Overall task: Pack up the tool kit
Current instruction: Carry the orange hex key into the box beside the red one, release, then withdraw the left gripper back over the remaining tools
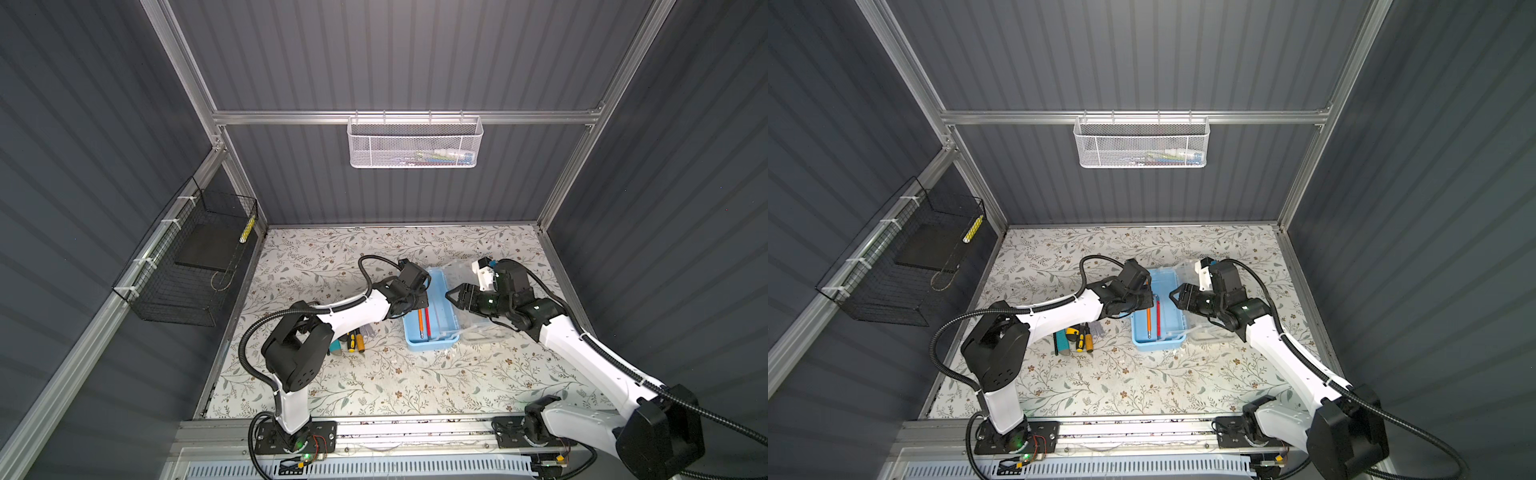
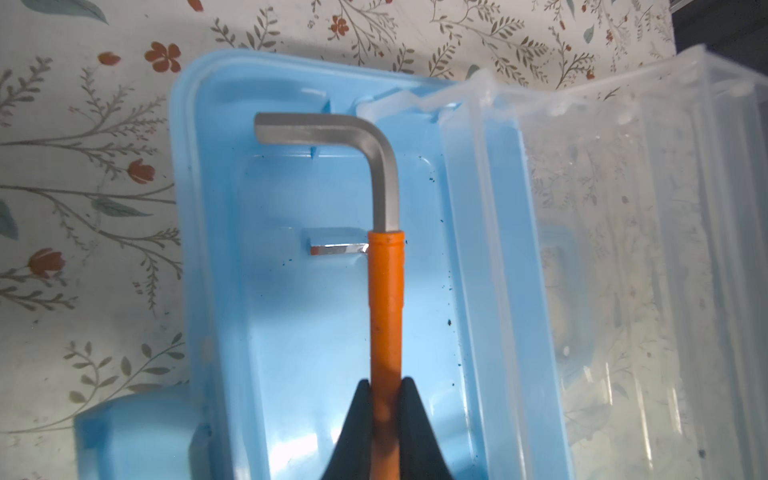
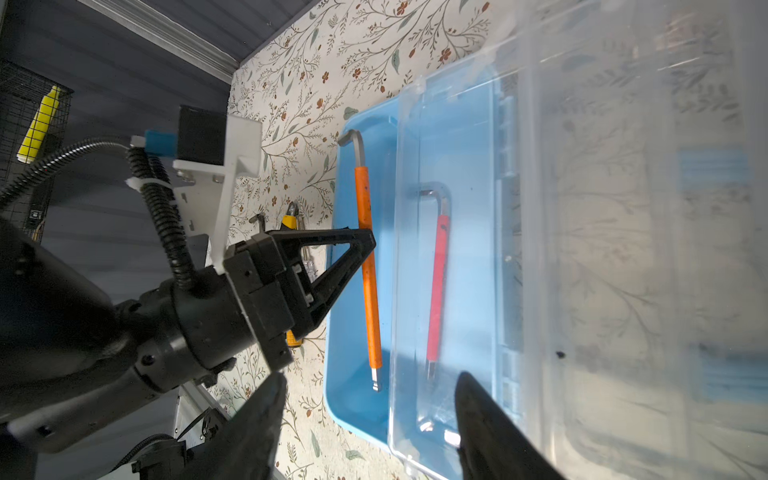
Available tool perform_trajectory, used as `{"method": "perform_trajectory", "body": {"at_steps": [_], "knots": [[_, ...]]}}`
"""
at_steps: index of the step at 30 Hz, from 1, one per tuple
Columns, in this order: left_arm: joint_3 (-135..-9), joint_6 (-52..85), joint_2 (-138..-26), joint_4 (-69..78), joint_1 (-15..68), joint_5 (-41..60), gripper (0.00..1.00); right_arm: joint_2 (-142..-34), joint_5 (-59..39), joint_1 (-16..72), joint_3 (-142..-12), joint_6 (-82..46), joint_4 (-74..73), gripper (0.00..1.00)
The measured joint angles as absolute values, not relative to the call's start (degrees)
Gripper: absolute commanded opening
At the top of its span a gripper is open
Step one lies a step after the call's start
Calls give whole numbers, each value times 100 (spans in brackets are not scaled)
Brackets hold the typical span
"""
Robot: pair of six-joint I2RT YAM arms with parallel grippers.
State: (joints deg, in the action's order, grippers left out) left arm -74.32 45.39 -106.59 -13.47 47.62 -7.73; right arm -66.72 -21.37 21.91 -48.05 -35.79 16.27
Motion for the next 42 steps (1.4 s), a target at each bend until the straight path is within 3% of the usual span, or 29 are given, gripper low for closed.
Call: {"method": "perform_trajectory", "body": {"at_steps": [10,17,28,42], "knots": [[-7596,4639,-11196,-1431,4770,-768,1,-6670,-2143,2102,-4755,-3557,1538,67],[-7703,4676,-11275,-1487,4770,-760,31,-6681,-2145,2080,-4724,-3555,1494,69],[-7822,4410,-11236,-1525,4770,-770,44,-6681,-2185,2067,-4788,-3476,1535,69],[-7430,3463,-8737,-2108,4766,-1514,57,-6543,-2211,2086,-5673,-3201,2152,68]]}}
